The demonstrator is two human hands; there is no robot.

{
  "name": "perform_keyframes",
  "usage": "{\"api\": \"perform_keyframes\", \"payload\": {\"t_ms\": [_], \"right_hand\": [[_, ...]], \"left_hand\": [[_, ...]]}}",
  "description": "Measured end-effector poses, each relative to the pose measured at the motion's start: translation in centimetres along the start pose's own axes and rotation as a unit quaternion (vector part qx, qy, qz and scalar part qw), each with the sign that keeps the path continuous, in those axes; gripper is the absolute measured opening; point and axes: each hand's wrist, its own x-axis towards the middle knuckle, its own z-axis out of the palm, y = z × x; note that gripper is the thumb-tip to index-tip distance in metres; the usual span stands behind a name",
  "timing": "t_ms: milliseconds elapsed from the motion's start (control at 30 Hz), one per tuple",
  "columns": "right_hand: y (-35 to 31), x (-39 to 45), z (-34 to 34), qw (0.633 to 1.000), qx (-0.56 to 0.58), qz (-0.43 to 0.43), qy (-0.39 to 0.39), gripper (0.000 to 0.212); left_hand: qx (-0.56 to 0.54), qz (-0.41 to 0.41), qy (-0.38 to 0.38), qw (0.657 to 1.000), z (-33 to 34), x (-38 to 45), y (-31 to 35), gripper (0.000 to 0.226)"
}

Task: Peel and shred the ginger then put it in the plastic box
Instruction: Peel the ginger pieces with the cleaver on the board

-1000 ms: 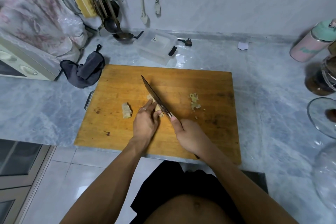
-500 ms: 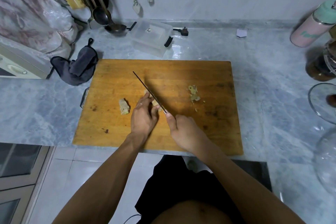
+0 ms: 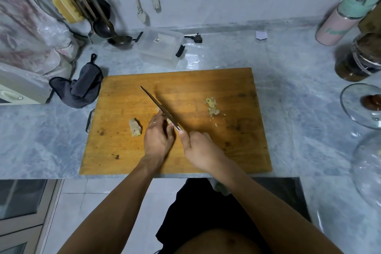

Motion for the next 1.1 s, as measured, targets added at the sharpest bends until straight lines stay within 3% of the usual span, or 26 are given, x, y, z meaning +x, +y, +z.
{"api": "perform_keyframes", "payload": {"t_ms": [467,800,1101], "right_hand": [[1.2,-0.3,-0.3,1.000,0.013,0.006,-0.009,0.056],[0.6,1.9,0.6,0.998,0.037,0.042,-0.018,0.066],[0.6,2.1,1.4,0.999,0.027,0.025,0.008,0.071]], "left_hand": [[-0.011,-0.009,0.002,1.000,0.5,-0.1,-0.4,0.037],[-0.015,-0.020,0.008,1.000,0.9,-0.3,-0.3,0.048],[0.006,-0.011,-0.014,1.000,0.4,-0.1,-0.7,0.048]]}}
